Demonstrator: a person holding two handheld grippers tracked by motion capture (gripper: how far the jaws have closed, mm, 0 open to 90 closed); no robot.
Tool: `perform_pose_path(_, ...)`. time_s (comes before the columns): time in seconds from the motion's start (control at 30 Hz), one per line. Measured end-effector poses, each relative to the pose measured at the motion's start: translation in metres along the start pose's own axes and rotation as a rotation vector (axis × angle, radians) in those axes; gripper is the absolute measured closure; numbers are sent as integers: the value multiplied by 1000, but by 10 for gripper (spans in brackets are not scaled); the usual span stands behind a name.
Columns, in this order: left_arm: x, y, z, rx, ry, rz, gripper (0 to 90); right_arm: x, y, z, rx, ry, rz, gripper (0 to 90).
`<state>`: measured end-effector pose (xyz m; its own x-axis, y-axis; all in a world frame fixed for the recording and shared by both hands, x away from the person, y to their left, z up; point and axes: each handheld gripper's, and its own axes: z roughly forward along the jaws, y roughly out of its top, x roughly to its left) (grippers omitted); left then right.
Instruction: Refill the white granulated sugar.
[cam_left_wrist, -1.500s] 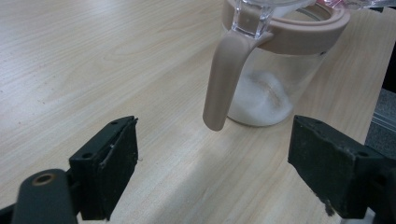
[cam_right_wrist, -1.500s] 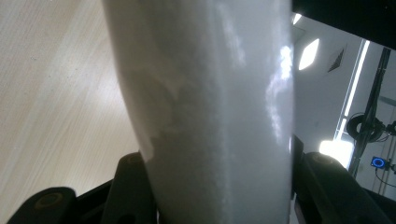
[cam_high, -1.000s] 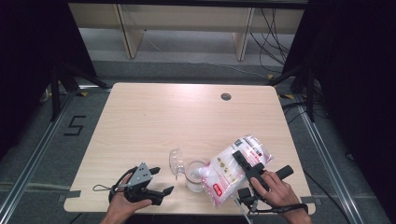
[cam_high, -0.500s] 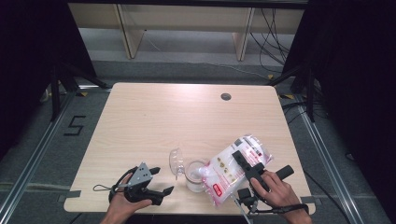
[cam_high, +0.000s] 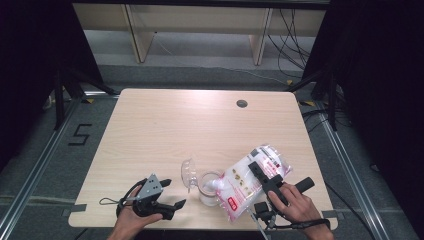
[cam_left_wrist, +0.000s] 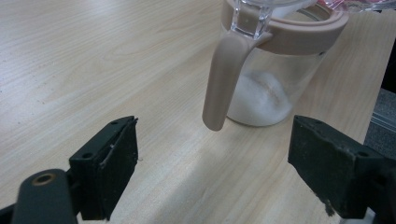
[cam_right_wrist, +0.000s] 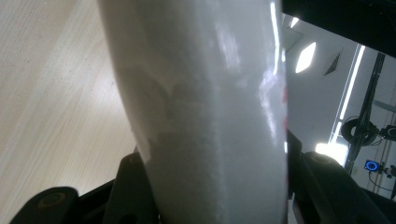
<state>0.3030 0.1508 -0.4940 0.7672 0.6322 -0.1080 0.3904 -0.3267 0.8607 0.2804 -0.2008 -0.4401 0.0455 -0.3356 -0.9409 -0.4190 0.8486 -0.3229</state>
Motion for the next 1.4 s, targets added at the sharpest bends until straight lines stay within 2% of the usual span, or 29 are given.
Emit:
perform_pose_path(0.03,0,0,0,-1,2,7,156,2,0,-1,13,2,22,570)
perform_pose_path(0.17,-1,0,0,-2,7,1,156,3,-1,-1,14,0,29,574)
perform_pose_path(0.23,0,0,-1,6,0,7,156,2,-1,-1,18,15,23,575)
perform_pose_path(0.53,0,0,-1,3,2,5,156,3,-1,-1,14,3,29,582)
perform_pose_path(0.63,0,0,0,-1,2,1,156,3,-1,0,17,18,27,587)
perform_pose_path(0.8,0,0,-1,4,3,8,156,5,-1,1,7,15,38,592)
perform_pose_path(1.33,0,0,0,-2,3,1,156,5,-1,1,11,13,28,597)
perform_pose_path(1.4,1,1,-1,4,4,17,156,5,-1,1,11,12,27,598)
